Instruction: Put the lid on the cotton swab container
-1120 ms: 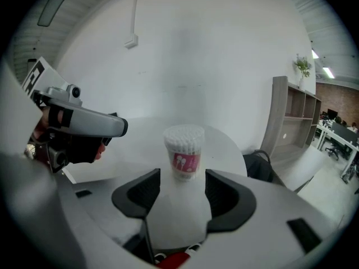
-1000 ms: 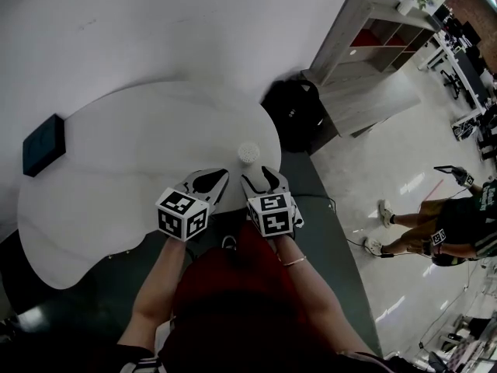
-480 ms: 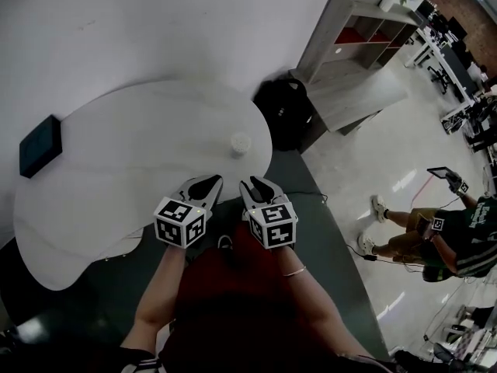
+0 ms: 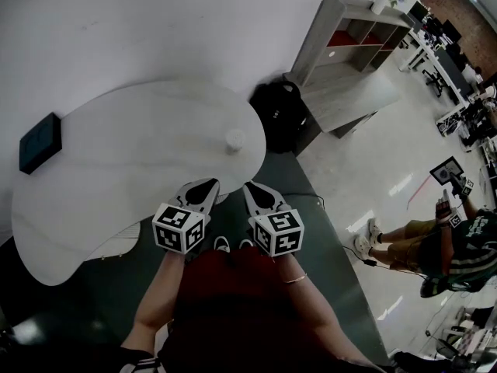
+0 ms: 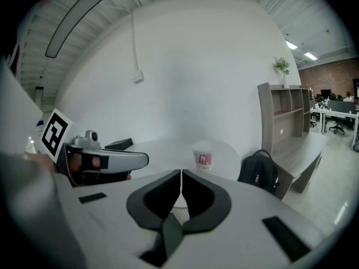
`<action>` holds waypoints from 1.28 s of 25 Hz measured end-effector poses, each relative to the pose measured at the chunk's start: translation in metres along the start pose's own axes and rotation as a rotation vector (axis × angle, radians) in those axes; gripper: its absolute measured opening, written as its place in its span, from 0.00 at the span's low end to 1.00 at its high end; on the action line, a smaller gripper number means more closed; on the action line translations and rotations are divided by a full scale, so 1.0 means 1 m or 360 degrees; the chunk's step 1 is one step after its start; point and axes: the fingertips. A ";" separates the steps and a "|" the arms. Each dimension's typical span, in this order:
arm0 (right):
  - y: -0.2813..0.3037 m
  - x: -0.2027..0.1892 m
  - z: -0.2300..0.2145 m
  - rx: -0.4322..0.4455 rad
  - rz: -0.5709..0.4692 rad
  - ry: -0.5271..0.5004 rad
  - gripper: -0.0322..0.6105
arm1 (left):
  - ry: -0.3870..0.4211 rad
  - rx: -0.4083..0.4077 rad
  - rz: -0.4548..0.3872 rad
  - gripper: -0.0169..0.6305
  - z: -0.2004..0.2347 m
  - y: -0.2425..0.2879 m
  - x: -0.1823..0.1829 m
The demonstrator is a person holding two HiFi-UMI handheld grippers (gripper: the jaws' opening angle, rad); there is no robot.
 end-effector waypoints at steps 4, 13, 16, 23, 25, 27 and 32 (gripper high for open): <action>-0.014 0.002 -0.003 0.0000 -0.0071 0.0003 0.07 | 0.0039 0.0052 -0.0021 0.06 -0.003 -0.002 -0.002; -0.059 0.002 -0.021 -0.0050 -0.0154 0.0038 0.07 | 0.0105 0.0202 -0.0113 0.06 -0.026 -0.022 0.007; -0.075 0.003 -0.024 -0.0049 -0.0192 0.0047 0.07 | 0.0122 0.0258 -0.0145 0.06 -0.034 -0.031 0.009; -0.104 0.000 -0.018 -0.0013 -0.0237 -0.0015 0.07 | 0.0128 0.0354 -0.0199 0.06 -0.054 -0.054 0.004; -0.111 0.001 -0.015 0.0009 -0.0244 -0.0033 0.07 | 0.0128 0.0379 -0.0214 0.06 -0.060 -0.060 0.004; -0.118 0.003 -0.012 0.0026 -0.0256 -0.0044 0.07 | 0.0129 0.0399 -0.0230 0.06 -0.065 -0.066 0.006; -0.132 0.002 -0.008 0.0066 -0.0300 -0.0010 0.07 | 0.0125 0.0448 -0.0268 0.06 -0.074 -0.080 0.005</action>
Point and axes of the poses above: the fingertips, and each gripper's own axes: y forward along the fingers, z to its left, x out of its top, and after that the axes turned 4 degrees about z, right-handed
